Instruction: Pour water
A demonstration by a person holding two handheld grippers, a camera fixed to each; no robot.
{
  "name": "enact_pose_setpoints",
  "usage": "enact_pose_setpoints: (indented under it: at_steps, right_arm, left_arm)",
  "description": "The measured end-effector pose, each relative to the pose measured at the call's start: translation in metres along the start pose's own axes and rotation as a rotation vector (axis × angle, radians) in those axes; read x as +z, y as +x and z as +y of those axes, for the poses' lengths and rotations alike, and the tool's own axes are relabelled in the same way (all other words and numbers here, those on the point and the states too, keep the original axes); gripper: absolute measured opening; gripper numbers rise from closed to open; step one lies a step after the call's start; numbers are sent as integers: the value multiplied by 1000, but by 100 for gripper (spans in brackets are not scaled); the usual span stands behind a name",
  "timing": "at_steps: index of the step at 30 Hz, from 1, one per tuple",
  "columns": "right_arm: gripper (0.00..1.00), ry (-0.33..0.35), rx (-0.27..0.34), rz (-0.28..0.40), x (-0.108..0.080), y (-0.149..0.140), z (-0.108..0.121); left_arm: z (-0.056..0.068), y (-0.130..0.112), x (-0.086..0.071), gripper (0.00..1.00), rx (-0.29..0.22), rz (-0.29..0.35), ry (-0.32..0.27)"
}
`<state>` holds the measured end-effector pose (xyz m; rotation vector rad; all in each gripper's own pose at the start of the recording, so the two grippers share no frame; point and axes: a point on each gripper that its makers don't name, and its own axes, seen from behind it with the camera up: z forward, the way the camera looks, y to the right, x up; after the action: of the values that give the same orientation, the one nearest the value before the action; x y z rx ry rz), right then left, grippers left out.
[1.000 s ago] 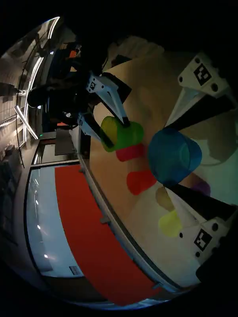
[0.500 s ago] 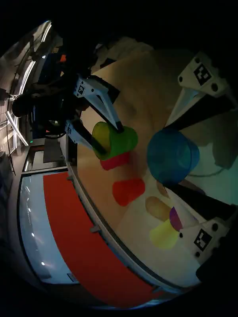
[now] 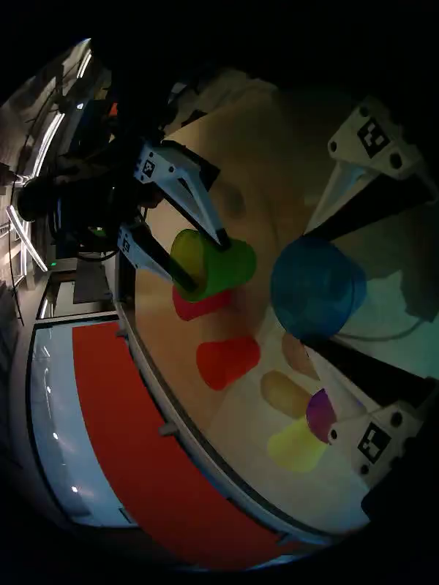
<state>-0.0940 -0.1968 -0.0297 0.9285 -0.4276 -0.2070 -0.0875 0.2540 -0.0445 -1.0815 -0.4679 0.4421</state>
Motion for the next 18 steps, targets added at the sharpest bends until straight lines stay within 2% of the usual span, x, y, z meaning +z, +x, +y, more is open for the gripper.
enact_pose_setpoints:
  at_steps: [18]
  right_arm:
    - [91, 1, 14, -26, 9, -15, -1]
  left_arm:
    - [1, -17, 5, 91, -17, -25, -6]
